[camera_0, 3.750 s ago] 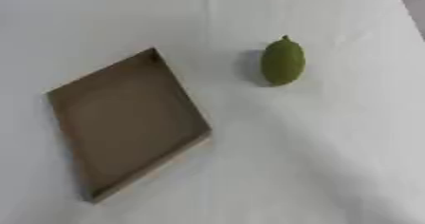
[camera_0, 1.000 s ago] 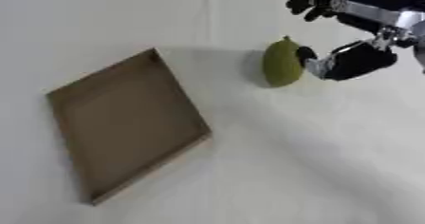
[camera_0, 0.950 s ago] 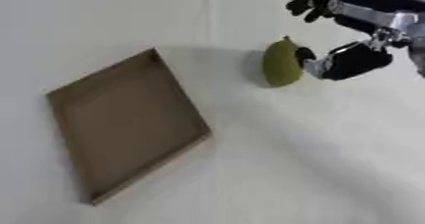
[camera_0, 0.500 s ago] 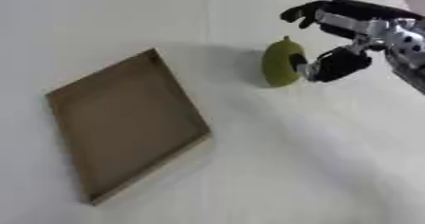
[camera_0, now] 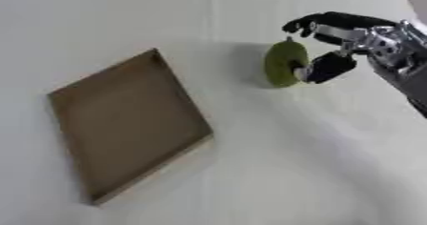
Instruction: Pick up objects on the table and place them in the box.
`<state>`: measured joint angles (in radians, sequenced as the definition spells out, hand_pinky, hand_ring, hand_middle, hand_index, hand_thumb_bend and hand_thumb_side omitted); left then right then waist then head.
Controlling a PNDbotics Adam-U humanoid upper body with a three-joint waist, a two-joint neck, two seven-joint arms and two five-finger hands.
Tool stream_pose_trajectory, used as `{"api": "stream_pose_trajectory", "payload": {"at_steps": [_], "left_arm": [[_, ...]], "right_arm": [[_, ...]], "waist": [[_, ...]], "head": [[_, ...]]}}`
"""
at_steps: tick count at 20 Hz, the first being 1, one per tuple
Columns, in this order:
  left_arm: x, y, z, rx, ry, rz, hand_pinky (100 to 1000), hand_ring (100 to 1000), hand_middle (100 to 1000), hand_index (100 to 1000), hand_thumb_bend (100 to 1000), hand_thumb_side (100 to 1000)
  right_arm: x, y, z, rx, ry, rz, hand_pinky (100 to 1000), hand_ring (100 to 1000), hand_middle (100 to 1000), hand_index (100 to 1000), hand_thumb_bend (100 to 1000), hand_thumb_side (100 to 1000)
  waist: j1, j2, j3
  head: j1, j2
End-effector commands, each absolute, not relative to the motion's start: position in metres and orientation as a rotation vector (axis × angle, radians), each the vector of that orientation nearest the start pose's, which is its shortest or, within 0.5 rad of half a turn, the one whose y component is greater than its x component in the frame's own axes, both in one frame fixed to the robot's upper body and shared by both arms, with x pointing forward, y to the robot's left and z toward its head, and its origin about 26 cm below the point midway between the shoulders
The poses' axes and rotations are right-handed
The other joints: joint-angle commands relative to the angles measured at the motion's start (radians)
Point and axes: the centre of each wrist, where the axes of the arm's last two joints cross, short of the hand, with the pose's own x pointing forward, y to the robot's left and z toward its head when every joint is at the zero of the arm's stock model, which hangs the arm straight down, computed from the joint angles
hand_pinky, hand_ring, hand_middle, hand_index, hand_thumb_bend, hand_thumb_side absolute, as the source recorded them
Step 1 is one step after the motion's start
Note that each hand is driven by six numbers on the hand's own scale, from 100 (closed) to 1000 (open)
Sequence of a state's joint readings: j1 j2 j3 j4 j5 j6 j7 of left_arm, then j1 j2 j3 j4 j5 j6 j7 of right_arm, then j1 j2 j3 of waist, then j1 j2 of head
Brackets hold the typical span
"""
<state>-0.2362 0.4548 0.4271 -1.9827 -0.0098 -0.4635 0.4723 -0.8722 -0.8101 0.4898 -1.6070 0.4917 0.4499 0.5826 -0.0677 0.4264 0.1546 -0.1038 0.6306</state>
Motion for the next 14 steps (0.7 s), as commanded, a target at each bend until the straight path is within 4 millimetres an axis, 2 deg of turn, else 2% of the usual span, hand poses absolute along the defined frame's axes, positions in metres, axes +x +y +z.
{"api": "stream_pose_trajectory", "payload": {"at_steps": [1,5,13,14], "left_arm": [[0.265,0.387,0.241,-0.951,3.18,-0.317,577,526,512,731,100,592],[0.265,0.387,0.241,-0.952,3.182,-0.323,577,526,512,731,100,592],[0.265,0.387,0.239,-0.952,3.186,-0.329,577,526,512,731,100,592],[0.265,0.387,0.239,-0.953,3.186,-0.329,577,525,512,731,100,592]], "right_arm": [[0.387,-0.245,0.289,-0.893,-1.257,1.422,982,936,946,999,100,256],[0.396,-0.248,0.282,-0.855,-1.239,1.419,981,931,921,987,100,290],[0.407,-0.251,0.273,-0.838,-1.174,1.43,973,924,876,969,100,240],[0.408,-0.252,0.272,-0.836,-1.168,1.429,969,917,844,953,100,257]], "waist": [[0.005,-0.021,0.002],[0.004,-0.019,0.003],[0.004,-0.02,0.006],[0.004,-0.02,0.005]], "head": [[-0.003,-0.014],[-0.004,-0.012],[-0.004,-0.01],[-0.004,-0.01]]}}
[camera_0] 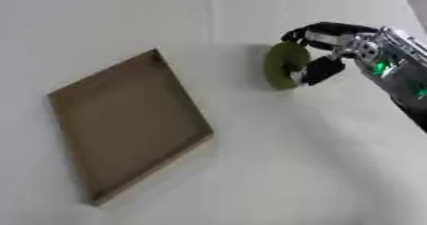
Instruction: Pick up objects on the table and place them in the box.
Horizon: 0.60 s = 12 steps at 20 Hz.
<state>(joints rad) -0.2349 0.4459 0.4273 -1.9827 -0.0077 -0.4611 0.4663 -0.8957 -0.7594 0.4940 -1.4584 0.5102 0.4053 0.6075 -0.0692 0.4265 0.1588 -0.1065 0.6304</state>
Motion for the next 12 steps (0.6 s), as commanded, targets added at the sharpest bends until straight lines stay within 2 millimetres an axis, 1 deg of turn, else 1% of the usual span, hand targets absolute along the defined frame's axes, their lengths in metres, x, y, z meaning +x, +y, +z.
{"api": "stream_pose_trajectory", "payload": {"at_steps": [1,2,3,4,5,6,7,12], "left_arm": [[0.265,0.387,0.239,-0.954,3.187,-0.329,577,525,512,731,100,592],[0.265,0.387,0.239,-0.954,3.187,-0.33,577,525,512,731,100,592],[0.265,0.387,0.239,-0.955,3.187,-0.331,577,525,512,731,100,592],[0.265,0.387,0.239,-0.956,3.187,-0.332,577,525,512,731,100,592],[0.265,0.387,0.239,-0.957,3.187,-0.332,577,525,512,731,100,592],[0.264,0.387,0.239,-0.958,3.187,-0.333,577,525,512,731,100,592],[0.264,0.387,0.239,-0.958,3.187,-0.333,577,525,513,731,100,592],[0.265,0.387,0.239,-0.957,3.186,-0.334,577,525,513,730,100,592]], "right_arm": [[0.409,-0.253,0.272,-0.834,-1.164,1.428,969,917,844,953,100,257],[0.409,-0.253,0.272,-0.833,-1.165,1.426,964,900,780,906,100,277],[0.408,-0.254,0.274,-0.832,-1.177,1.416,956,882,741,860,100,283],[0.407,-0.254,0.277,-0.835,-1.197,1.406,951,870,717,844,100,284],[0.405,-0.254,0.279,-0.84,-1.215,1.396,927,830,660,805,100,281],[0.403,-0.253,0.28,-0.845,-1.236,1.388,921,823,651,799,100,280],[0.401,-0.253,0.281,-0.849,-1.254,1.382,878,783,611,766,100,279],[0.393,-0.247,0.284,-0.869,-1.337,1.393,819,676,526,673,100,260]], "waist": [[0.006,-0.02,0.001],[0.006,-0.02,0.001],[0.006,-0.02,0.0],[0.006,-0.02,-0.001],[0.006,-0.021,-0.002],[0.006,-0.021,-0.003],[0.006,-0.021,-0.003],[0.008,-0.022,-0.004]], "head": [[-0.001,-0.009],[0.0,-0.009],[0.001,-0.008],[0.003,-0.007],[0.003,-0.007],[0.004,-0.006],[0.005,-0.006],[0.005,-0.005]]}}
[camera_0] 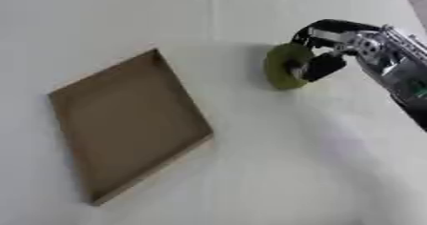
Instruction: Pick up objects on the table and place them in the box.
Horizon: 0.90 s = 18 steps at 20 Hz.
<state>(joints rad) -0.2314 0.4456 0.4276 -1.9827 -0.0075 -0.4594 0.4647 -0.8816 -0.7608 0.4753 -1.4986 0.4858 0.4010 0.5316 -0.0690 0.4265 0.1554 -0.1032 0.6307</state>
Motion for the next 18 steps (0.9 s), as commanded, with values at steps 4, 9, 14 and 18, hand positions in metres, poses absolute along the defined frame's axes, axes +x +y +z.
{"api": "stream_pose_trajectory", "payload": {"at_steps": [4,9,14,18], "left_arm": [[0.264,0.387,0.238,-0.961,3.186,-0.335,577,525,513,730,100,591],[0.264,0.388,0.238,-0.965,3.185,-0.337,577,525,513,730,100,591],[0.264,0.388,0.238,-0.966,3.187,-0.337,577,525,513,729,100,591],[0.264,0.388,0.238,-0.968,3.188,-0.336,577,524,513,729,100,592]], "right_arm": [[0.385,-0.242,0.289,-0.886,-1.429,1.408,795,620,504,650,100,240],[0.366,-0.237,0.302,-0.938,-1.563,1.427,781,582,517,669,100,237],[0.341,-0.227,0.325,-1.046,-1.735,1.414,773,563,519,671,100,225],[0.317,-0.214,0.345,-1.138,-1.877,1.409,770,556,518,669,100,209]], "waist": [[0.008,-0.024,-0.001],[0.007,-0.025,-0.003],[0.007,-0.028,-0.004],[0.006,-0.031,-0.003]], "head": [[0.004,-0.005],[0.008,-0.004],[0.012,-0.002],[0.012,-0.001]]}}
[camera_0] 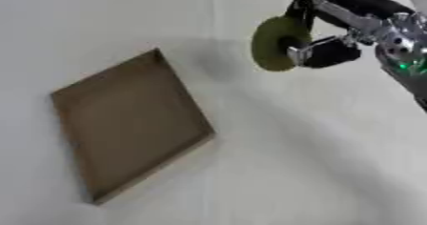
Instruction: Pick up objects on the table and place them in the box.
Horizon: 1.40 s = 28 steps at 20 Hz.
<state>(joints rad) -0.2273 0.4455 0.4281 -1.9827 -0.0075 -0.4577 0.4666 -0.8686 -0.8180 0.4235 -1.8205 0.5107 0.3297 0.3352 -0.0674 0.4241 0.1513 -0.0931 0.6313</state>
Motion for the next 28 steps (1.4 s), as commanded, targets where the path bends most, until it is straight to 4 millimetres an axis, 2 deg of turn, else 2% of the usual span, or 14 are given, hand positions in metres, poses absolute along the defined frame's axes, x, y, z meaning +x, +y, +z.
{"api": "stream_pose_trajectory", "payload": {"at_steps": [1,5,9,14,15,17,22,28], "left_arm": [[0.264,0.388,0.238,-0.968,3.188,-0.336,577,524,513,729,100,592],[0.264,0.388,0.237,-0.966,3.19,-0.333,577,524,513,729,100,592],[0.264,0.388,0.237,-0.964,3.194,-0.331,577,523,513,729,100,592],[0.264,0.387,0.237,-0.955,3.198,-0.325,578,524,514,729,100,592],[0.264,0.387,0.237,-0.954,3.198,-0.324,578,524,514,729,100,592],[0.264,0.387,0.237,-0.952,3.199,-0.324,578,524,514,729,100,591],[0.265,0.386,0.237,-0.943,3.201,-0.316,578,523,515,729,100,591],[0.265,0.385,0.236,-0.932,3.209,-0.316,577,523,515,728,100,591]], "right_arm": [[0.311,-0.21,0.349,-1.155,-1.912,1.414,770,556,518,669,100,208],[0.29,-0.194,0.363,-1.2,-2.034,1.444,767,550,518,667,100,193],[0.284,-0.174,0.371,-1.162,-2.127,1.532,767,560,526,672,100,197],[0.275,-0.137,0.372,-1.068,-2.163,1.685,762,558,528,671,100,209],[0.274,-0.133,0.372,-1.064,-2.159,1.701,760,557,526,671,100,236],[0.273,-0.127,0.371,-1.058,-2.152,1.723,760,557,528,671,100,212],[0.273,-0.101,0.353,-0.963,-2.097,1.772,717,530,519,664,100,217],[0.292,-0.068,0.322,-0.858,-2.014,1.863,668,524,518,662,100,226]], "waist": [[0.004,-0.029,0.001],[0.003,-0.032,0.002],[0.002,-0.036,0.003],[0.004,-0.04,0.007],[0.005,-0.041,0.007],[0.005,-0.041,0.007],[0.005,-0.039,0.011],[0.008,-0.035,0.015]], "head": [[0.003,-0.002],[0.002,0.0],[0.002,0.004],[-0.006,0.009],[-0.007,0.009],[-0.008,0.009],[-0.028,0.012],[-0.047,0.012]]}}
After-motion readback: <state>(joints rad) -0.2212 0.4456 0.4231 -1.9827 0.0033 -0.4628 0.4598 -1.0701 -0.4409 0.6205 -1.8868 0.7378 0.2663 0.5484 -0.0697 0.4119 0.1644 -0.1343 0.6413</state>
